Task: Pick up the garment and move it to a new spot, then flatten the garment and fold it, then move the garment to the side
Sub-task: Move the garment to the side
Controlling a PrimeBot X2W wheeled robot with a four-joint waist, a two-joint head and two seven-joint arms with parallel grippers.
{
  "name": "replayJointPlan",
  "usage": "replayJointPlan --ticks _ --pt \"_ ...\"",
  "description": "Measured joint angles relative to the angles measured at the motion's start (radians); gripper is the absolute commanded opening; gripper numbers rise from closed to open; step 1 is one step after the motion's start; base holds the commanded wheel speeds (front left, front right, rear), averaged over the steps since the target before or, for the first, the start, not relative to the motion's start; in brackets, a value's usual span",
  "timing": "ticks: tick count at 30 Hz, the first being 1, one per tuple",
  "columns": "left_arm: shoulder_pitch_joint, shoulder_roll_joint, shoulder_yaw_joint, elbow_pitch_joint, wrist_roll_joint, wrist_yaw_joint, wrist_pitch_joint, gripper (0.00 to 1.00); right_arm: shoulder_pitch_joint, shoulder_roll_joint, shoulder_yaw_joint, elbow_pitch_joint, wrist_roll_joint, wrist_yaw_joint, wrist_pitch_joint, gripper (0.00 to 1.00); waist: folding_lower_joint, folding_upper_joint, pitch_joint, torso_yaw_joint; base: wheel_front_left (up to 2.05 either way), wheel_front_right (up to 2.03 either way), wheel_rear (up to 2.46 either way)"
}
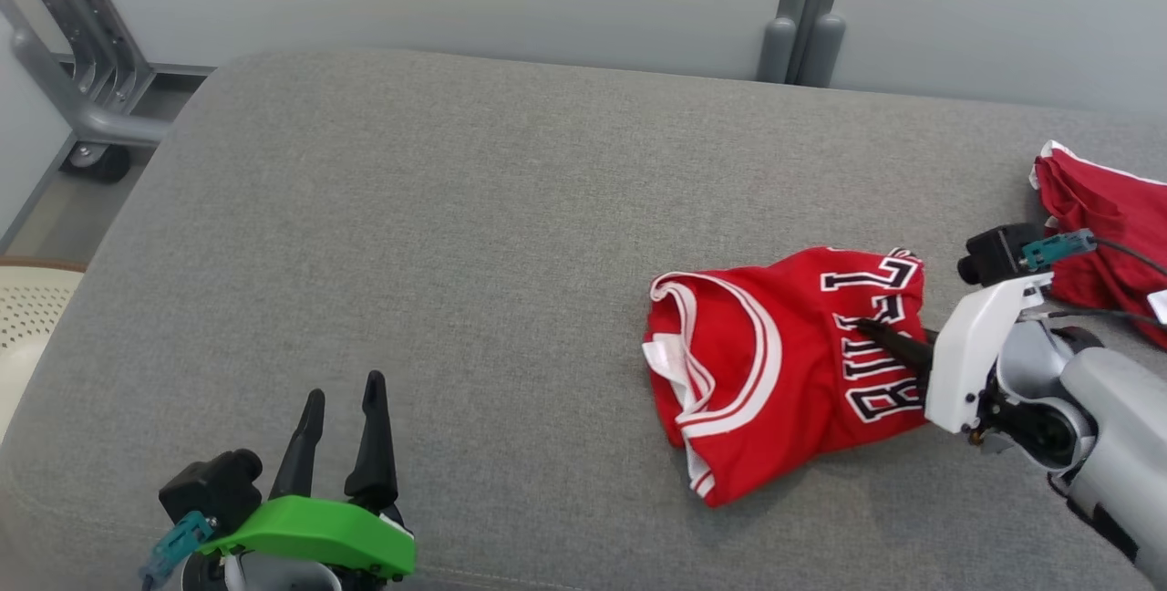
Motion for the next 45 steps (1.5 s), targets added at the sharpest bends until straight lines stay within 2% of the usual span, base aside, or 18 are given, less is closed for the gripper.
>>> replayJointPlan --ticks 7,16,22,26,33,39,45 --pt "0.012 0.0 0.0 -0.001 0.0 0.0 0.0 1.0 -0.091 -0.109 -0.013 0.004 -0.037 0.0 0.057 0.0 0.0 0.0 -0.015 -0.043 0.0 0.0 0.0" --pt "0.017 0.0 -0.002 -0.007 -0.011 0.0 -0.002 1.0 -0.192 -0.173 -0.029 -0.038 -0.036 0.0 0.139 0.0 0.0 0.0 -0.025 -0.085 0.0 0.0 0.0" --pt "0.017 0.0 -0.007 -0.02 -0.026 0.0 -0.005 1.0 -0.262 -0.239 -0.064 -0.041 -0.034 0.0 0.207 0.0 0.0 0.0 -0.009 -0.096 0.0 0.0 0.0" --pt "0.017 0.0 -0.011 -0.032 -0.027 0.0 -0.005 1.0 -0.317 -0.283 -0.095 -0.04 -0.025 -0.012 0.247 0.0 0.0 0.0 0.01 -0.099 0.0 0.0 0.0" --pt "0.016 0.0 -0.027 -0.038 -0.024 0.0 -0.003 1.0 -0.4 -0.316 -0.147 -0.04 0.006 -0.048 0.297 0.0 0.0 0.0 0.055 -0.096 0.0 0.0 0.0" --pt "0.009 0.0 -0.036 -0.04 -0.01 0.0 0.002 1.0 -0.425 -0.339 -0.153 -0.038 0.01 -0.054 0.324 0.0 0.0 0.0 0.09 -0.086 0.0 0.0 0.0" --pt "-0.014 0.0 -0.035 -0.052 0.012 0.0 0.009 1.0 -0.44 -0.358 -0.16 -0.007 0.003 -0.077 0.336 0.0 0.0 0.0 0.136 -0.065 0.0 0.0 0.0"
